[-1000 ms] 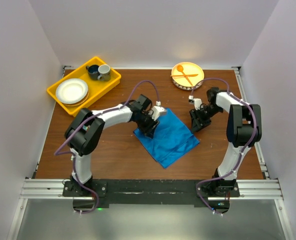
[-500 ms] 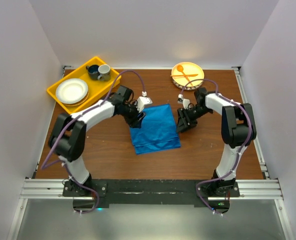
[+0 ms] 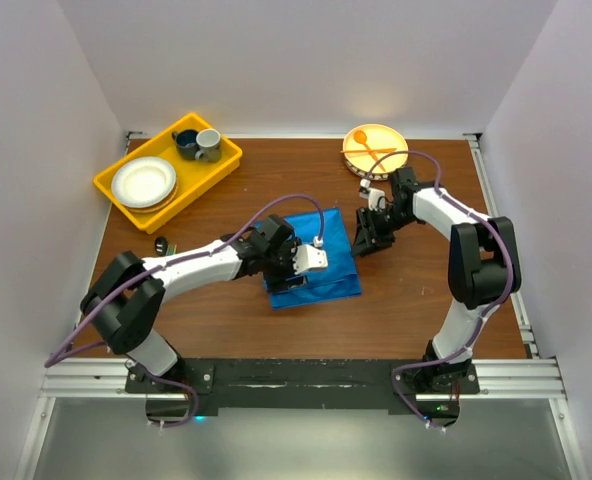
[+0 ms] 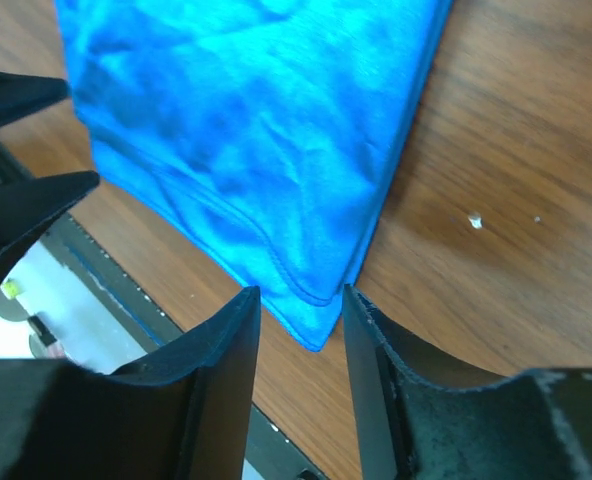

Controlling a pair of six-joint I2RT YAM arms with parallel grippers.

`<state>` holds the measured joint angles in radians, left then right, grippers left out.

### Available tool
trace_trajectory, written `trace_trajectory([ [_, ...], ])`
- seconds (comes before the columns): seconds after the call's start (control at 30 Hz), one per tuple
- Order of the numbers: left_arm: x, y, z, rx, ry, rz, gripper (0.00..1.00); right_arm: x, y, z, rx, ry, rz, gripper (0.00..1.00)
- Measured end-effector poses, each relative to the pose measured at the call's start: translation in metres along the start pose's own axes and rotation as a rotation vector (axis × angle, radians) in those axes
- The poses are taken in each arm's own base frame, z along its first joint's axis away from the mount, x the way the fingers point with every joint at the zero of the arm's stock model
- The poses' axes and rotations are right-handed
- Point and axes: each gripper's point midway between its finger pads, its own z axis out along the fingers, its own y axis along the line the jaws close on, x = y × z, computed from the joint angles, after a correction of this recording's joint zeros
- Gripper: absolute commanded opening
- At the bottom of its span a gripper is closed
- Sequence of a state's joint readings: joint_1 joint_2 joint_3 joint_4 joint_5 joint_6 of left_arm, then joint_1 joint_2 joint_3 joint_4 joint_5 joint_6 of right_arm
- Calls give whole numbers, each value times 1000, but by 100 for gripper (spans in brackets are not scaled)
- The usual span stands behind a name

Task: Fold the napkin into a case and place the utensils inside
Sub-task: Pick up the rectangle-folded napkin from the center of the board.

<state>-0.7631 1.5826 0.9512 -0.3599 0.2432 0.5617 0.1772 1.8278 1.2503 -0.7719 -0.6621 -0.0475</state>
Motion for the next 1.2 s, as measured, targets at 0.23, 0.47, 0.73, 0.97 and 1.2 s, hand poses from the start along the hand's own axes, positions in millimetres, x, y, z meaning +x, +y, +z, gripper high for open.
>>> trace_trajectory([
  [0.23, 5, 1, 5, -81, 64, 63, 70, 6, -5, 7, 84, 26, 26, 51],
  [0.47, 13, 5, 7, -126, 105, 73, 70, 15, -7, 15, 157, 58, 39, 47],
  [0.73, 13, 9, 6, -152, 111, 71, 71, 18, -5, 21, 190, 65, 60, 39],
  [0.97, 19, 6, 7, -145, 123, 70, 73, 24, -10, 31, 191, 102, 90, 36],
  [1.2, 23, 4, 8, -139, 129, 69, 72, 27, -12, 33, 191, 115, 101, 19],
])
